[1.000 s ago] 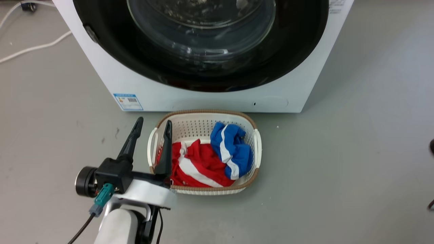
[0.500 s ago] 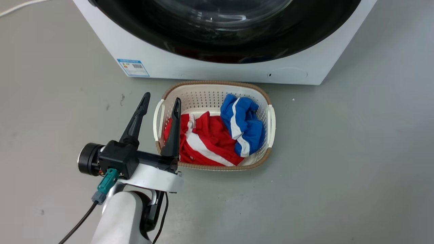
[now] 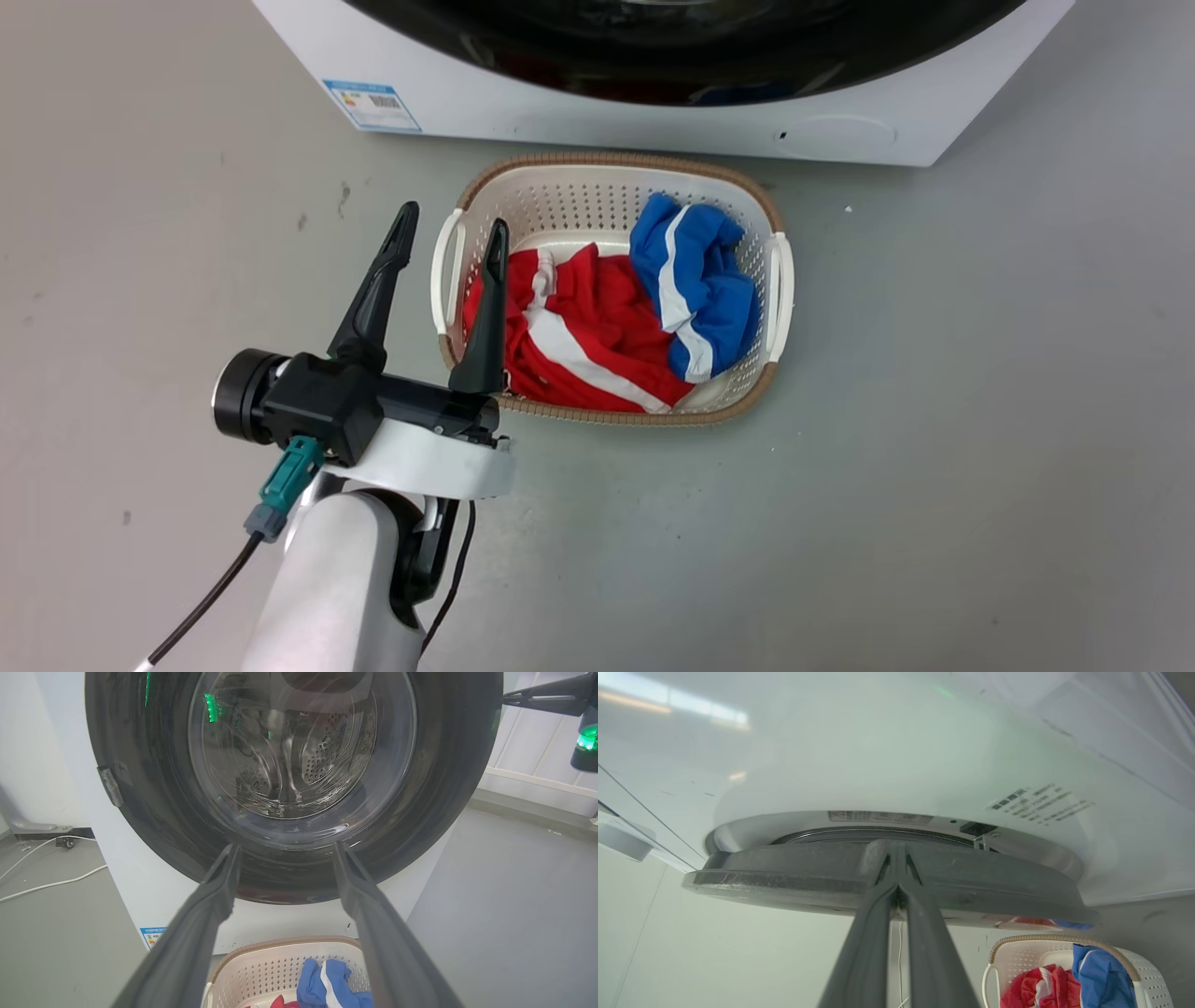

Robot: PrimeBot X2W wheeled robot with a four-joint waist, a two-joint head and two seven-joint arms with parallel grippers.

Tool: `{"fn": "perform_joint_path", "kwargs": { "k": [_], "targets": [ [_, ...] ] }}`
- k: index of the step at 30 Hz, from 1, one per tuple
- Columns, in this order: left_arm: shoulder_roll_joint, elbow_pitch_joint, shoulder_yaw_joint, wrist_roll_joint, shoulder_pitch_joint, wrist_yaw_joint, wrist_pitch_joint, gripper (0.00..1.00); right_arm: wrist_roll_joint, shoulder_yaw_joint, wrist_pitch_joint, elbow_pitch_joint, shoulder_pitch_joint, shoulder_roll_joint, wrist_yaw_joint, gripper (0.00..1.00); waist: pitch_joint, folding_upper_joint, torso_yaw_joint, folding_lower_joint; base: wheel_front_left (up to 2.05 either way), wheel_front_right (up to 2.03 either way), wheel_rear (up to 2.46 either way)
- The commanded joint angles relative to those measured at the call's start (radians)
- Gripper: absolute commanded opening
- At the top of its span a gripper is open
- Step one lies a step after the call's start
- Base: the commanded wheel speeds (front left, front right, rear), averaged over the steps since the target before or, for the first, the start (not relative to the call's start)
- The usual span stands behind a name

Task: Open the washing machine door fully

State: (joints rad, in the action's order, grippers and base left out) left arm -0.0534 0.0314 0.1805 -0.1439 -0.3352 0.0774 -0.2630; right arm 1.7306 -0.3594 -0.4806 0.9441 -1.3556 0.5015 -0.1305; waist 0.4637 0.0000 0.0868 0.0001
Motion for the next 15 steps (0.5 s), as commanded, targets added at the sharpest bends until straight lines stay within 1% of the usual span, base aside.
{"fn": "perform_joint_path", "kwargs": {
  "k": [1, 9, 12, 15],
  "targets": [
    [0.002, -0.002, 0.002, 0.002, -0.016, -0.006, -0.003, 1.0, -0.003, -0.005, 0.0, 0.007, -0.032, -0.01, 0.0, 0.0, 0.015, 0.0, 0.007, -0.0001, 0.0, 0.0, 0.0],
    [0.003, -0.005, 0.018, 0.015, -0.06, 0.001, -0.003, 1.0, -0.039, -0.053, -0.035, 0.036, -0.13, -0.026, 0.0, 0.0, 0.073, 0.0, 0.019, -0.0001, 0.0, 0.0, 0.0],
    [0.004, -0.004, 0.023, 0.015, -0.067, -0.003, -0.002, 1.0, -0.044, -0.07, -0.064, 0.029, -0.131, -0.03, 0.0, 0.0, 0.079, 0.0, 0.021, -0.0001, 0.0, 0.0, 0.0],
    [0.004, 0.0, 0.028, 0.007, -0.068, -0.008, -0.002, 1.0, -0.05, -0.083, -0.087, -0.002, -0.119, -0.025, -0.001, 0.0, 0.077, 0.0, 0.022, -0.0001, 0.0, 0.0, 0.0]
  ]
}}
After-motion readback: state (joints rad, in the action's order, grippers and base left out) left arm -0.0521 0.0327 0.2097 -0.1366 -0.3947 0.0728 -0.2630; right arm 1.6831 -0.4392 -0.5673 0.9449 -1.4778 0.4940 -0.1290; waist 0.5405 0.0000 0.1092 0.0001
